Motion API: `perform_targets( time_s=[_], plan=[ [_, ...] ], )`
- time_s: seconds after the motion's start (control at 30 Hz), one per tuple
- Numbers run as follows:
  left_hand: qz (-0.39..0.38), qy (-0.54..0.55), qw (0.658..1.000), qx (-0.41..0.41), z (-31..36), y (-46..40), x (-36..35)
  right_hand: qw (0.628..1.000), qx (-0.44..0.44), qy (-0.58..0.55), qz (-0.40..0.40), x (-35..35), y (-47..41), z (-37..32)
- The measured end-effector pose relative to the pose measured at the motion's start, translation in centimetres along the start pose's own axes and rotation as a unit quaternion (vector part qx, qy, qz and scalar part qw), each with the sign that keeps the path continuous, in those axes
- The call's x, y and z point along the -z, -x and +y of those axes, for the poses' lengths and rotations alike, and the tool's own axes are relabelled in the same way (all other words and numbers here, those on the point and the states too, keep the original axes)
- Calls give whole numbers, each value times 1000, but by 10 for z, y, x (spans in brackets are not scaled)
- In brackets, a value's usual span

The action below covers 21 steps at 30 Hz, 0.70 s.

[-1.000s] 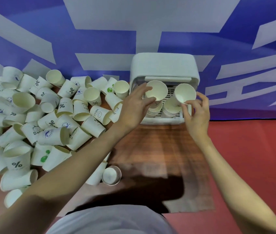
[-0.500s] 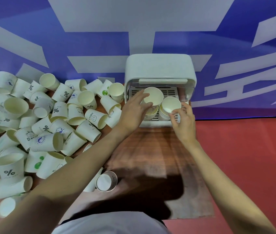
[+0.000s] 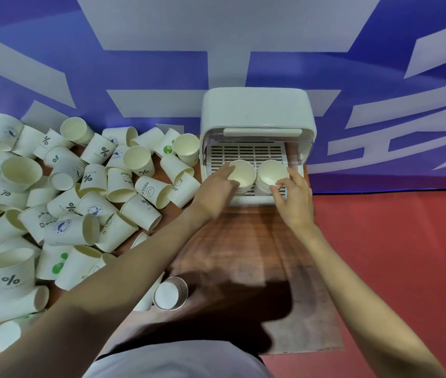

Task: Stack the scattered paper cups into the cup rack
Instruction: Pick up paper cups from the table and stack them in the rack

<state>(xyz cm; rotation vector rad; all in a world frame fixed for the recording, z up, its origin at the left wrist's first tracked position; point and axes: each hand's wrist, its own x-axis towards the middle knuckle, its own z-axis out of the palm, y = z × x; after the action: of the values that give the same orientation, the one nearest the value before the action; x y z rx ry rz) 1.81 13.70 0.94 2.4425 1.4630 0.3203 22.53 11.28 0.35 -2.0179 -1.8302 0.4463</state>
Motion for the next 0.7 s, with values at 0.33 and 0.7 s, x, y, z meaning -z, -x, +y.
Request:
perform_targets(
  time_s=[0.33, 0.7],
  plan=[
    [66, 84, 991, 83, -40, 90, 35, 995, 83, -39, -38, -10, 55, -61],
    [52, 130, 971, 191, -79, 227, 58, 905, 300, 17, -300, -73, 111, -152]
  ],
)
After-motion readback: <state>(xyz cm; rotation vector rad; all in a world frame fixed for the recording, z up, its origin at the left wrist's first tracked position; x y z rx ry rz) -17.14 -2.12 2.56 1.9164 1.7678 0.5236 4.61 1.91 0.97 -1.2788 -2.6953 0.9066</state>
